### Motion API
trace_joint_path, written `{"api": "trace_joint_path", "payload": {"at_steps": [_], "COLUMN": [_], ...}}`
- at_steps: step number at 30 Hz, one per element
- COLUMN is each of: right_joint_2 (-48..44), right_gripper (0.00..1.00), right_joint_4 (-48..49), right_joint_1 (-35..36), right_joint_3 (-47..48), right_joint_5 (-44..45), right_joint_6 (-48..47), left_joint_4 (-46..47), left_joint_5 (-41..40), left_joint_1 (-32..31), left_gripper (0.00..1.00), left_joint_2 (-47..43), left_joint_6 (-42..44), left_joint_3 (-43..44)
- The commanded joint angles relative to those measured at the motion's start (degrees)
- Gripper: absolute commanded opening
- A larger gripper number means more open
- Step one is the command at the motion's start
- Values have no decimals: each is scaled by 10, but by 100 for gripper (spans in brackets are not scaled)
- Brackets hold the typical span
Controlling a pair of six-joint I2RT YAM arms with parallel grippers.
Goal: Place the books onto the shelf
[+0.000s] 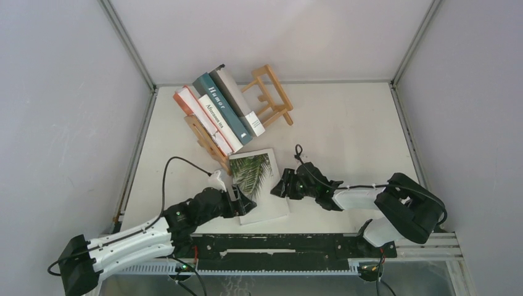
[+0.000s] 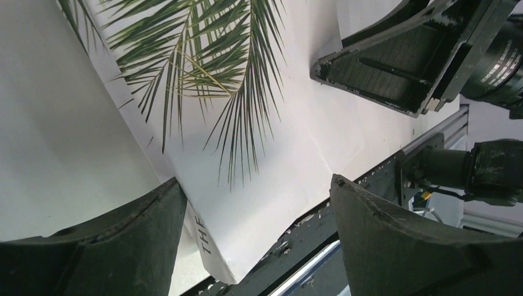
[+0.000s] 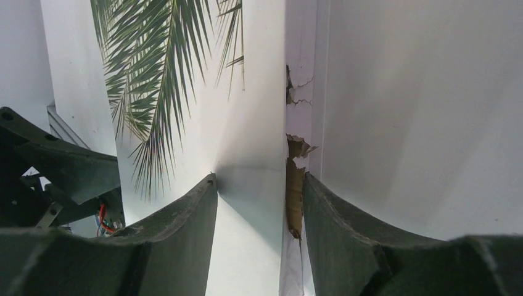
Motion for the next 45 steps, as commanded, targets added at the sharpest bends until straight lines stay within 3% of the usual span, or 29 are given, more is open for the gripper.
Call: {"api": "trace_joint_path", "payload": {"at_steps": [1, 7, 21, 25, 35, 45], "right_joint_2": [11, -11, -119, -152, -236, -259], "right_gripper": [58, 58, 33, 20, 11, 0], "right_joint_4": [-94, -118, -177, -202, -267, -281], "right_joint_1": [12, 11, -38, -49, -109, -150], "right_joint_3": [-4, -12, -58, -60, -73, -84], "right_joint_5": [-1, 8, 8, 9, -27, -68], "right_joint_6": [-24, -29, -27, -32, -51, -67], "left_joint_4": [147, 159, 155, 134, 121, 130], "left_joint_5": [50, 38, -7, -22, -58, -80], "left_joint_1": [-34, -57, -82, -84, -85, -90], "left_gripper": [86, 86, 86, 86, 88, 89], "left_joint_2": [16, 48, 45, 36, 11, 14], "left_joint_6": [-12, -8, -23, -23, -53, -88], "left_joint_3": [89, 117, 97, 90, 28, -19]}}
